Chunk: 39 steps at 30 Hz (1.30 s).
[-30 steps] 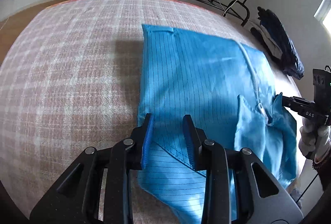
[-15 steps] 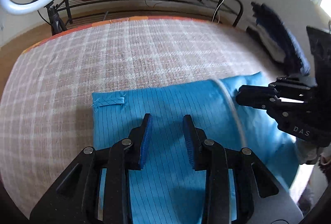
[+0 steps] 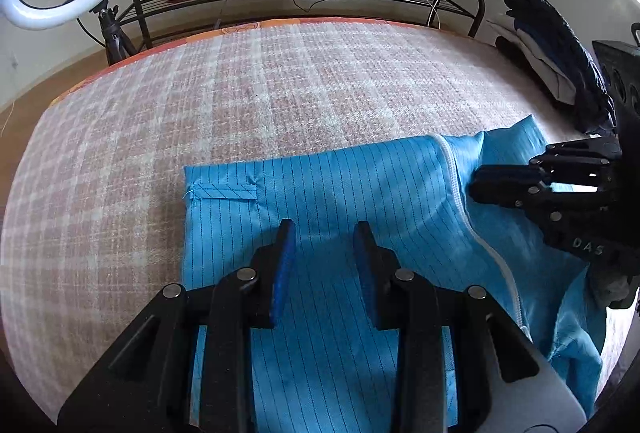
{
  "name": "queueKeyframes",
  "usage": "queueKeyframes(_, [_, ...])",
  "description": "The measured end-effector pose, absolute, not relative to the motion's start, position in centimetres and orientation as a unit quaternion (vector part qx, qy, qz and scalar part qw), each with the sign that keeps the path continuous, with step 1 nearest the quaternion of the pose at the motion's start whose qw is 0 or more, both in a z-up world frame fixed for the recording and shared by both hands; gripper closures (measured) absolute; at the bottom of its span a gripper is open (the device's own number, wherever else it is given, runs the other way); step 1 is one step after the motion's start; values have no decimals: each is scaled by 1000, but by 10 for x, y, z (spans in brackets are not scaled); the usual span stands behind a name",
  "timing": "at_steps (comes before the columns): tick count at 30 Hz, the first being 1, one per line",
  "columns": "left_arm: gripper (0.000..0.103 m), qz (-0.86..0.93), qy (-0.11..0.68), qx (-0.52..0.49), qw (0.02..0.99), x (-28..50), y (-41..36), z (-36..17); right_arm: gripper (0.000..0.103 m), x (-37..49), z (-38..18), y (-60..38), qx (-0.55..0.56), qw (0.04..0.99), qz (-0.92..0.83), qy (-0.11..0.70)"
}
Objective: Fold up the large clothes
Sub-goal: 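Grasp the folded blue coverall edge with both grippers, then lift the folded blue coverall with both grippers toward the navy garment stack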
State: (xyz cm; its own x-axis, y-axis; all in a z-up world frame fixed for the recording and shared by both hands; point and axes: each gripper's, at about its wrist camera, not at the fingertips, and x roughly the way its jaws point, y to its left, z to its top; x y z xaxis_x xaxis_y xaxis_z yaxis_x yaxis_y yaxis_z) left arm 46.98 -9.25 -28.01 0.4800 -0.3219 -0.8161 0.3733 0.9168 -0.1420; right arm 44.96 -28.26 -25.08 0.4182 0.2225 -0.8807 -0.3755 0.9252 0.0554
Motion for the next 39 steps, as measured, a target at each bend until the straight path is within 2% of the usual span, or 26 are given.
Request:
queueKeyframes(8, [72,-196,449,13,872,424,-54,-248,95,373,-205,-321,1,857,190,479])
queueKeyframes(17, [71,-193,502,-24,843,371,-6,-286,95,290,-235,-342,22,838,172,517])
queueKeyframes(22, [72,-190,483,-13,855,361,-7,-291,95,280,-251,-346,32,842,168,512])
queueKeyframes(29, [71,-197,501,-19,842,350,8,-286,95,263,-238,-345,-1,826,177,535])
queueKeyframes(31, [71,-209,501,-53,838,350,25,-277,94,255,-228,-353,0,824,182,537])
queueKeyframes(32, [71,-209,501,-73,837,352,33,-274,89,254,-222,-361,15,828,181,531])
queueKeyframes(33, [63,-212,504,-115,830,359,46,-271,74,256,-215,-371,44,833,182,520])
queueKeyframes(34, [46,-223,508,-173,814,368,59,-270,63,260,-209,-383,81,838,183,507])
queueKeyframes(35, [41,-231,511,-222,797,377,69,-272,41,265,-206,-393,113,842,181,496])
queueKeyframes(36, [39,-239,514,-254,784,384,74,-274,36,271,-206,-404,149,842,183,486])
queueKeyframes(39, [38,-264,537,-317,736,407,79,-290,36,293,-222,-425,229,819,191,491])
